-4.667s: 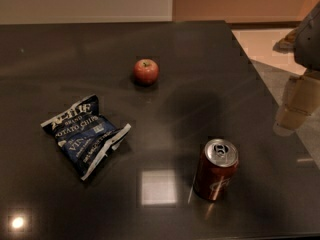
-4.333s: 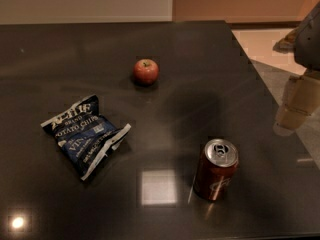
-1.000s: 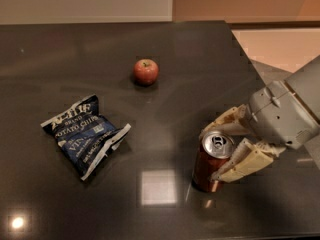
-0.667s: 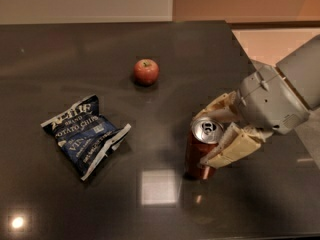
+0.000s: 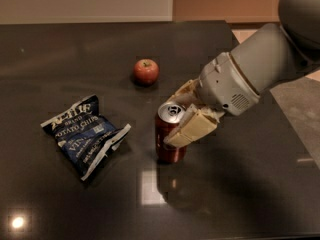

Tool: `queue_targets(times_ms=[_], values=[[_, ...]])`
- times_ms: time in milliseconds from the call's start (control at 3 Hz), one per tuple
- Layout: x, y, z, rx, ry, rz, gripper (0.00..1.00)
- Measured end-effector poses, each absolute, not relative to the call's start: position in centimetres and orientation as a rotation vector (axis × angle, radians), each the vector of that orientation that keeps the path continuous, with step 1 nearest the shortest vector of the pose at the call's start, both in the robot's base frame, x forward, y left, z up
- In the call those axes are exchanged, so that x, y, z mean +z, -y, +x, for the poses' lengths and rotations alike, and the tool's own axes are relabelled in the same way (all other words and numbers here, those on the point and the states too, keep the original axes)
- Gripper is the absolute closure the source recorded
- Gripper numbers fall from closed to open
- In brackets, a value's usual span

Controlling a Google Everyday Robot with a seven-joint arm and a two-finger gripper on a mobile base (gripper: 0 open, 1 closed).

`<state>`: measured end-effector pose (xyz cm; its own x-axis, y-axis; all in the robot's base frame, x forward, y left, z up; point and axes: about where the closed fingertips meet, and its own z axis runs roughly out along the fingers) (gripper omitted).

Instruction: Move coke can near blue chip bag

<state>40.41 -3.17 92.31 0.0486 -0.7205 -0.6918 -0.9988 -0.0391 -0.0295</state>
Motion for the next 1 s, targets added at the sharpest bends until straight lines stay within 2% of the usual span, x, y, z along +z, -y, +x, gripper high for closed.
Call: queue_targets(times_ms=[333,667,1000], values=[[91.4,0.5,41.7,0.730,-1.741,-1.794,1.00],[90.4,-1.6,42.6,0.741,-1.741,-1.790,0.84],[89.9,-2.7,43.1,0.750,-1.736,-1.789,0.62]])
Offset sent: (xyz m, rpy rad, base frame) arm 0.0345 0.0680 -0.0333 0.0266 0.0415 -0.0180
